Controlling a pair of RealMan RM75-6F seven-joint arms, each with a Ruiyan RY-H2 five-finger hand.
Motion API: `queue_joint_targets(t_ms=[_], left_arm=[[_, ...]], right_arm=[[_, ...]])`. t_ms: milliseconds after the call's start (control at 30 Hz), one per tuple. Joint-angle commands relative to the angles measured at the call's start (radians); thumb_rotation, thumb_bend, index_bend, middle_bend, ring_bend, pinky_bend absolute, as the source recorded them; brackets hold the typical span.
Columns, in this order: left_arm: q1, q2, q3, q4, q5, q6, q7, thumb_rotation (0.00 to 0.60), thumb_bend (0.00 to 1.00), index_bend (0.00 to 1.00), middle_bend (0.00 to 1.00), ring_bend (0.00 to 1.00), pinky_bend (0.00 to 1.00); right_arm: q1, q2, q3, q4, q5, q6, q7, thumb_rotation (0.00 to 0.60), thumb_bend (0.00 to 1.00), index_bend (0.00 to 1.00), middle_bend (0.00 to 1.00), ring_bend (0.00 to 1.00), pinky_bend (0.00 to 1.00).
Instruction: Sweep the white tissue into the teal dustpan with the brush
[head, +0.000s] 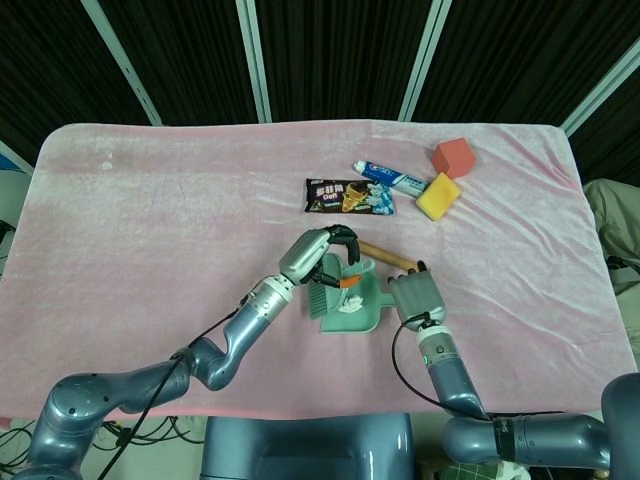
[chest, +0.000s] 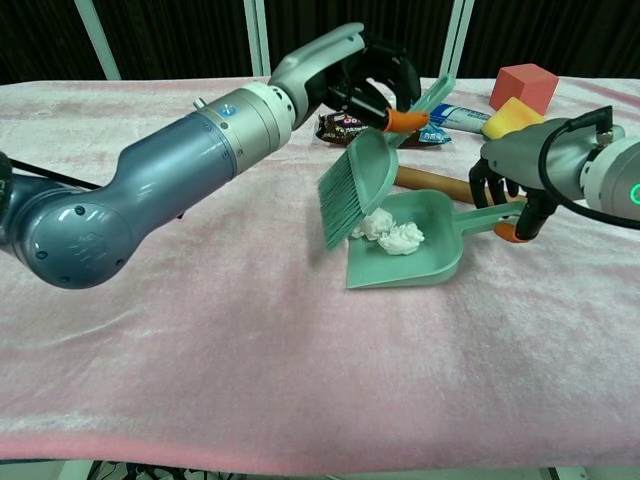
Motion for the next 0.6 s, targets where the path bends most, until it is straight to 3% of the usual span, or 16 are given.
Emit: queue_joint_targets(t_ms=[33, 133, 367, 600], left_arm=[[0.006, 0.009, -0.020, -0.018, -0.004, 0.032, -0.018, 0.600, 0.42, 0.66, 0.70, 0.26, 0.31], [0.016, 0.034, -0.012, -0.037, -0.005, 0.027, -0.021, 0.600, 0.42, 0.66, 0.70, 0.26, 0.31], [0.066, 0.097, 0.061, -0.064, -0.008, -0.021, -0.008, 0.600, 0.42, 0.66, 0.70, 0.26, 0.31], [0.085, 0.075, 0.106, -0.040, -0.009, -0.045, 0.010, 0.600, 0.42, 0.66, 0.70, 0.26, 0.31]], right_arm=[[-0.002, 0.000, -0.002, 0.003, -0.003, 0.000, 0.003, 0.600, 0.53, 0.68, 0.58, 0.34, 0.17], [-0.003, -0.002, -0.003, 0.005, -0.008, -0.001, 0.007, 0.600, 0.53, 0.68, 0.58, 0.34, 0.17], [-0.003, -0.010, -0.004, 0.007, -0.008, -0.006, 0.010, 0.600, 0.53, 0.68, 0.58, 0.34, 0.17], [-0.003, -0.018, -0.011, 0.007, -0.009, -0.012, 0.010, 0.600, 0.53, 0.68, 0.58, 0.34, 0.17]])
